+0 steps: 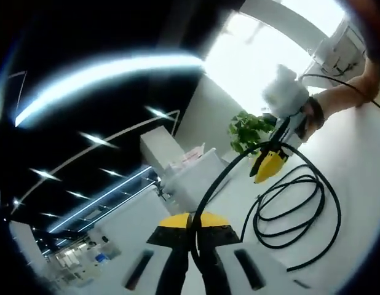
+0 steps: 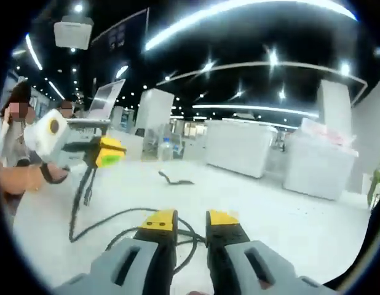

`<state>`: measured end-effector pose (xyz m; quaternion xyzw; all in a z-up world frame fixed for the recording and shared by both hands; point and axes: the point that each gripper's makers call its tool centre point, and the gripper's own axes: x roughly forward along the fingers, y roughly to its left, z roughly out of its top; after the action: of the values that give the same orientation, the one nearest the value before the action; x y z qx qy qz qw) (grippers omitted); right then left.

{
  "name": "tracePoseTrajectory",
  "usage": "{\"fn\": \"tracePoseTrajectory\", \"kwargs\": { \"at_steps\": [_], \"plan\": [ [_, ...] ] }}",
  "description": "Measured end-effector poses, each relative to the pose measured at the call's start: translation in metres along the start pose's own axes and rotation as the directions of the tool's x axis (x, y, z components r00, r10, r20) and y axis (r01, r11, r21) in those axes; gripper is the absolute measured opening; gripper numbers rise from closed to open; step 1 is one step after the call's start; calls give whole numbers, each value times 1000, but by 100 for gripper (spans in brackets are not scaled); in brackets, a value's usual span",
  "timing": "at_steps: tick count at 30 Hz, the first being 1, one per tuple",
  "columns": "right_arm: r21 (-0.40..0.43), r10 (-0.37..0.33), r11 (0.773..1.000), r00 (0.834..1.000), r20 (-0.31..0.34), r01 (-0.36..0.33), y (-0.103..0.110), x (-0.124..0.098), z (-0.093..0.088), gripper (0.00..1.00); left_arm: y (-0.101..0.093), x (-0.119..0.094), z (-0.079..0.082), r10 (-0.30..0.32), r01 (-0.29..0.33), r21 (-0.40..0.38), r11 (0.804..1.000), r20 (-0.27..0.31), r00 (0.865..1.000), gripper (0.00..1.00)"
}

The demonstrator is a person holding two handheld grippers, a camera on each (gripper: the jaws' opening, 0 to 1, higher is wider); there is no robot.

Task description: Coil the Type-C to USB data cable on the desktop and secure it with Velcro straps.

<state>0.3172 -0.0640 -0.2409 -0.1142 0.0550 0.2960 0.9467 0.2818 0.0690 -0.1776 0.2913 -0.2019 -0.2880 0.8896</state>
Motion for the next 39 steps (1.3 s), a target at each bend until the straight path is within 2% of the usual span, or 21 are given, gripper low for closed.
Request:
{"fn": "tracePoseTrajectory", "kwargs": {
  "at_steps": [2, 6, 7, 8, 9, 11, 16, 19, 23, 25, 29, 32, 36, 39],
  "plan": [
    [71, 2, 997, 998, -65, 2, 2, 5, -18, 22, 1, 0, 2, 2, -2, 4, 1000, 5, 1000, 4],
    [90, -5, 996, 990, -139, 18, 0, 10, -36, 23, 2, -2, 5, 8, -8, 7, 1000, 13, 1000, 4],
    [103, -8, 994, 990, -144, 23, 0, 11, -39, 20, 2, -2, 6, 7, -7, 6, 1000, 17, 1000, 4],
    [130, 5, 991, 987, -159, 16, 2, 11, -42, 9, 2, -2, 6, 6, -6, 5, 1000, 18, 1000, 4],
    [160, -8, 987, 989, -147, 32, 2, 12, -41, 7, 1, -2, 7, 4, -4, 4, 1000, 21, 1000, 4],
    [157, 7, 988, 993, -119, 12, 2, 11, -31, 4, 0, -2, 7, 2, -2, 11, 1000, 20, 1000, 4],
    [126, 12, 992, 999, 43, -17, 7, 2, 13, 3, -2, 0, 4, -5, 5, -2, 1000, 12, 1000, 4],
    [121, 19, 992, 990, 137, -36, 12, -7, 36, 2, -3, 1, 2, -11, 11, -18, 1000, 5, 1000, 4],
    [91, 40, 994, 963, 268, -67, 23, -22, 69, 2, -8, 2, -1, -31, 31, -38, 999, -4, 1000, 4],
    [68, 43, 995, 955, 293, -66, 29, -26, 76, 2, -12, 2, -2, -45, 45, -46, 998, -4, 999, 4],
    [40, 85, 994, 943, 322, -103, 44, -30, 83, 2, -14, 4, -7, -46, 45, -11, 999, -26, 999, 6],
    [16, 124, 990, 932, 341, -138, 56, -32, 87, 2, -14, 4, -9, -46, 46, -16, 999, -34, 998, 8],
    [-19, 206, 977, 918, 340, -212, 76, -33, 89, 2, -11, 4, -9, -36, 36, -14, 999, -35, 999, 8],
    [-24, 211, 976, 917, 337, -216, 81, -32, 89, 2, -10, 3, -7, -35, 36, 25, 999, -38, 999, 4]
  ]
}}
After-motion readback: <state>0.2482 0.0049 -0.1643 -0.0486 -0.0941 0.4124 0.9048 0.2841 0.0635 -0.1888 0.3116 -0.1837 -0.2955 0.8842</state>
